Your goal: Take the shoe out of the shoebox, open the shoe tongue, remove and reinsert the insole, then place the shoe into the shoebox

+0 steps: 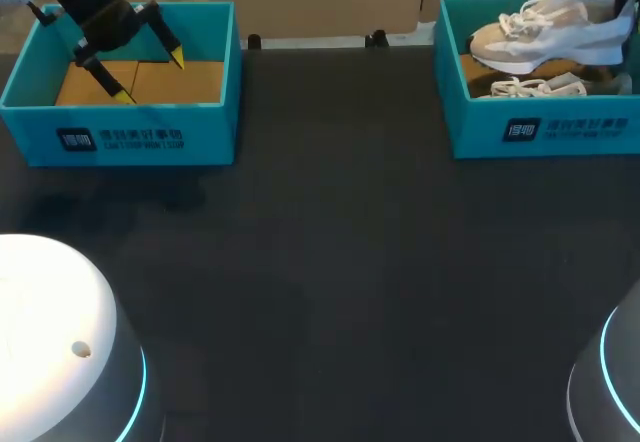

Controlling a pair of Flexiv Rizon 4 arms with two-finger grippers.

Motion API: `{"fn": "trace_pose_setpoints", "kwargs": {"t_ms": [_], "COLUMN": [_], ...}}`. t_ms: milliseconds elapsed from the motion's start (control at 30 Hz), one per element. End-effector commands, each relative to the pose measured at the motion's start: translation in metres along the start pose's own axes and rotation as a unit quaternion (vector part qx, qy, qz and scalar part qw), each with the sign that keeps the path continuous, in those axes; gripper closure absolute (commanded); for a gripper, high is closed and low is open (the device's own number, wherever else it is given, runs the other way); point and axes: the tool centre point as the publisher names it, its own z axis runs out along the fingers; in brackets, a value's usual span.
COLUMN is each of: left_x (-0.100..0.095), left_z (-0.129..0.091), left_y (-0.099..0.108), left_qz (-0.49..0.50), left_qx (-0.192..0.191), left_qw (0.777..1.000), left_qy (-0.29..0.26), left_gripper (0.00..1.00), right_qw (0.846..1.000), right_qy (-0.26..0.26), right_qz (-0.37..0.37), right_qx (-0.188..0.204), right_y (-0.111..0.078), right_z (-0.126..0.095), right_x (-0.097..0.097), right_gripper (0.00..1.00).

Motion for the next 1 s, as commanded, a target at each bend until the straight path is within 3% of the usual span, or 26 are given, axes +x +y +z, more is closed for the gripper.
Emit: {"fn": "trace_pose_setpoints", "kwargs": {"t_ms": [33, 400, 767, 1000], "left_x": [0.000, 0.000, 0.000, 0.000], "left_z": [0.000, 0.000, 0.000, 0.000], "left_y": [0.001, 0.001, 0.001, 0.001], "left_qz": [0.001, 0.001, 0.001, 0.001], "left_qx": [0.000, 0.000, 0.000, 0.000], "left_qw": [1.000, 1.000, 1.000, 1.000], "left_qy": [0.001, 0.001, 0.001, 0.001], "left_gripper": [0.00, 0.00, 0.00, 0.00], "right_qw": [0.999, 0.999, 0.999, 0.999], "right_qy": [0.002, 0.008, 0.002, 0.002], "right_qz": [-0.005, -0.018, -0.019, -0.018], "right_qx": [-0.039, -0.029, -0.037, -0.027], "right_y": [-0.003, -0.004, 0.019, 0.027], "right_z": [0.001, 0.005, -0.001, 0.010], "right_x": [0.001, -0.001, 0.009, 0.016], "right_gripper": [1.00, 1.00, 1.00, 1.00]}}
